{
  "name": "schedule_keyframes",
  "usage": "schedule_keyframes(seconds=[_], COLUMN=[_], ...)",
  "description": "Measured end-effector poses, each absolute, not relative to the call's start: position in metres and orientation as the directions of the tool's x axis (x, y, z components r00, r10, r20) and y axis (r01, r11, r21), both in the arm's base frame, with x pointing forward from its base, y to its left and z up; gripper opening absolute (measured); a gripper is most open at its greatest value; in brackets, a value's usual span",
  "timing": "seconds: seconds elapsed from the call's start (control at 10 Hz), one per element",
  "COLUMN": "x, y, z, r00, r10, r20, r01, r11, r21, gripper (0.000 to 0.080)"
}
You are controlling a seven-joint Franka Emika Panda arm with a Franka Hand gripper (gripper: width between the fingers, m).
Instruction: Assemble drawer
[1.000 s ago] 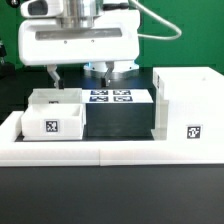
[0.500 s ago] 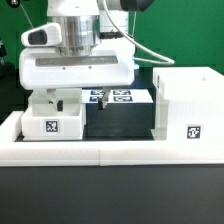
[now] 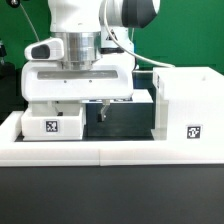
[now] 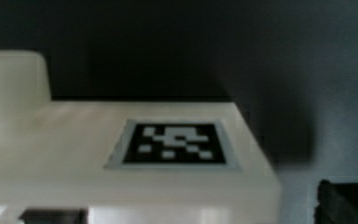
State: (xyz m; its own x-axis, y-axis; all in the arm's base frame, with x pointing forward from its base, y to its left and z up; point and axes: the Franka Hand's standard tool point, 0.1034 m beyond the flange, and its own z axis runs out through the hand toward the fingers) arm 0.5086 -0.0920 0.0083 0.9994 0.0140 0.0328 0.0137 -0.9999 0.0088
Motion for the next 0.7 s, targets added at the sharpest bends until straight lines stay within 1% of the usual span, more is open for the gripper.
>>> schedule_keyframes(seconds=[0.3,0.4,0.5,0.6,0.7], x=[0.5105,0.5106,0.5106,0.5106,0.5106], y=[-0.0897,-0.0898,-0.0898,-0.0898,-0.0898], z=[0.0078,0.0078,0.0078,0.0078,0.0078], r00=[0.999,0.999,0.999,0.999,0.999], r10=[0.019,0.019,0.019,0.019,0.019], r20=[0.041,0.041,0.041,0.041,0.041], r01=[0.018,0.018,0.018,0.018,0.018], r11=[-1.000,-1.000,-1.000,-1.000,-1.000], r21=[0.012,0.012,0.012,0.012,0.012], gripper=[0.0649,0.0560,0.0424,0.0424,0.0225])
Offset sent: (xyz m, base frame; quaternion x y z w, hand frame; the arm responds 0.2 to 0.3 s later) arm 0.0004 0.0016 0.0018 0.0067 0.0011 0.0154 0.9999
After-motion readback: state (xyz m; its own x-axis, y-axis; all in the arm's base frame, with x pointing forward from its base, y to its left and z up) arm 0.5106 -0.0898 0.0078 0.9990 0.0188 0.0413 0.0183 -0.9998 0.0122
